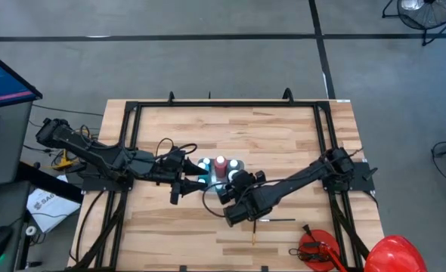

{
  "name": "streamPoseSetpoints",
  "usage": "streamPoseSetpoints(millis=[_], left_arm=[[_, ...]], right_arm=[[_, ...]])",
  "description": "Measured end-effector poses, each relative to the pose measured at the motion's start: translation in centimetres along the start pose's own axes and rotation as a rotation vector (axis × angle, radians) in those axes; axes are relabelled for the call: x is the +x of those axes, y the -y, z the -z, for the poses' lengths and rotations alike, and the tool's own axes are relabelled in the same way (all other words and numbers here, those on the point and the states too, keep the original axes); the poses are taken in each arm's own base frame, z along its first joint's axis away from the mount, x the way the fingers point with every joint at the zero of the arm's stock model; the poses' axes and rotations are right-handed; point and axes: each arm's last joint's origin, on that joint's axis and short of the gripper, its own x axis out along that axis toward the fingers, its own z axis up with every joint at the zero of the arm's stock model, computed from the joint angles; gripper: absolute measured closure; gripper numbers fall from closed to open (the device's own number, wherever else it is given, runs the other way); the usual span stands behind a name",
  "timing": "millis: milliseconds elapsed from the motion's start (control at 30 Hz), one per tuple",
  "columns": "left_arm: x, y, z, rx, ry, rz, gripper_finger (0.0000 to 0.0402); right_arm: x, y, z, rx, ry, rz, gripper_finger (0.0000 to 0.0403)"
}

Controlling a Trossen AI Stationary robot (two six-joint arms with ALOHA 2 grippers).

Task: Pick & Place Paint Supplies
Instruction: Put the white paint bottle into the white bin

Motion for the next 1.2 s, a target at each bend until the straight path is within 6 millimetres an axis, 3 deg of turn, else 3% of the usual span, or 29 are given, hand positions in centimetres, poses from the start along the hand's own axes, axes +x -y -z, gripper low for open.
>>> streamPoseSetpoints(millis=[333, 800, 1200], left_arm=[[0.00, -0.01, -0.01, 0.000, 0.003, -0.004, 0.0152], [0.00, 0.00, -0.02, 0.000, 0.003, -0.003, 0.0152], [0.00, 0.01, -0.01, 0.000, 0.001, 0.002, 0.0152]], right_arm=[[0.36, 0.07, -0.06, -0.004, -0.067, 0.002, 0.0192], [0.35, 0.07, -0.09, 0.017, -0.088, -0.001, 0.0148], [0.21, -0.01, -0.25, 0.057, -0.108, 0.000, 0.0146]])
